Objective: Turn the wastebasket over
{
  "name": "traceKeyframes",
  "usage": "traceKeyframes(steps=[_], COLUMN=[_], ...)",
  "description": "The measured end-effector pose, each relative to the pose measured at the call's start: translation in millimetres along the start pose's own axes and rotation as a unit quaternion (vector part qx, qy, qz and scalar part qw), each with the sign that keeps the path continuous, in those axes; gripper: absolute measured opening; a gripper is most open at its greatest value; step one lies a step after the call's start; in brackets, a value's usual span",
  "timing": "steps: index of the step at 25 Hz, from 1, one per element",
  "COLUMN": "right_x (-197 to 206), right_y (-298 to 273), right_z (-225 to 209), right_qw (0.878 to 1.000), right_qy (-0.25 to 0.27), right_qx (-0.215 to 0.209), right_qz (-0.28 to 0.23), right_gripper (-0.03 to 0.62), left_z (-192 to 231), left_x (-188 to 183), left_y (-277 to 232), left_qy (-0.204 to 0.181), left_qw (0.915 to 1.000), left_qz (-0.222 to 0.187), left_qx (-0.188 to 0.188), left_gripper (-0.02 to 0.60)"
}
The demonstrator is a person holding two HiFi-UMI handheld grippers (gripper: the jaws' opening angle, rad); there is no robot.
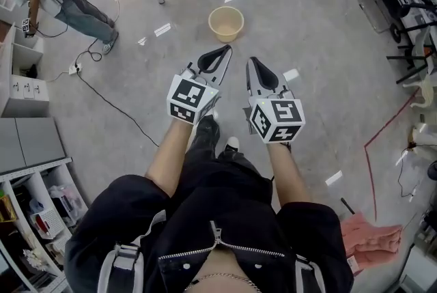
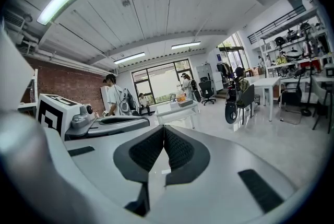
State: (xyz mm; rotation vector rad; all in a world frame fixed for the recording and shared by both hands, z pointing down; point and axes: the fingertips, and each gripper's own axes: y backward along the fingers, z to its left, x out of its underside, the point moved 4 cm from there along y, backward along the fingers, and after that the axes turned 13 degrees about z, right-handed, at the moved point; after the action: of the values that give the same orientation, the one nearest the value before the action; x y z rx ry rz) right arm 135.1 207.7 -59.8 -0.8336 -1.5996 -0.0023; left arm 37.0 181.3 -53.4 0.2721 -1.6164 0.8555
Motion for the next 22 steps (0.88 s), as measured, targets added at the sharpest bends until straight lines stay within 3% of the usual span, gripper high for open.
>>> traceKeyframes(steps=[8,17,22], right_x=[-46.4,-72.0,-86.3], right_y=[-74.1,-126.4,-149.1], right_z=[-8.2,-15.7,-13.1], right_qw=[1.000,0.998,0.997], right_qy=[0.000,-0.005,-0.002], right_qx=[0.029,0.067,0.082], right_qz=[0.002,0.006,0.002], right_gripper=[0.011,0.011,0.011], left_z=[79.7,133.1,149.4], left_x=[-17.0,-22.1,-26.8], left_y=[-46.1,-81.0,-87.9], left_qy=[-0.004,0.000,-0.022], left_qw=[0.9995,0.9977,0.9954], left_qz=[-0.004,-0.011,-0.016], left_qx=[0.030,0.066,0.091], left_gripper=[0.005,0.005,0.005])
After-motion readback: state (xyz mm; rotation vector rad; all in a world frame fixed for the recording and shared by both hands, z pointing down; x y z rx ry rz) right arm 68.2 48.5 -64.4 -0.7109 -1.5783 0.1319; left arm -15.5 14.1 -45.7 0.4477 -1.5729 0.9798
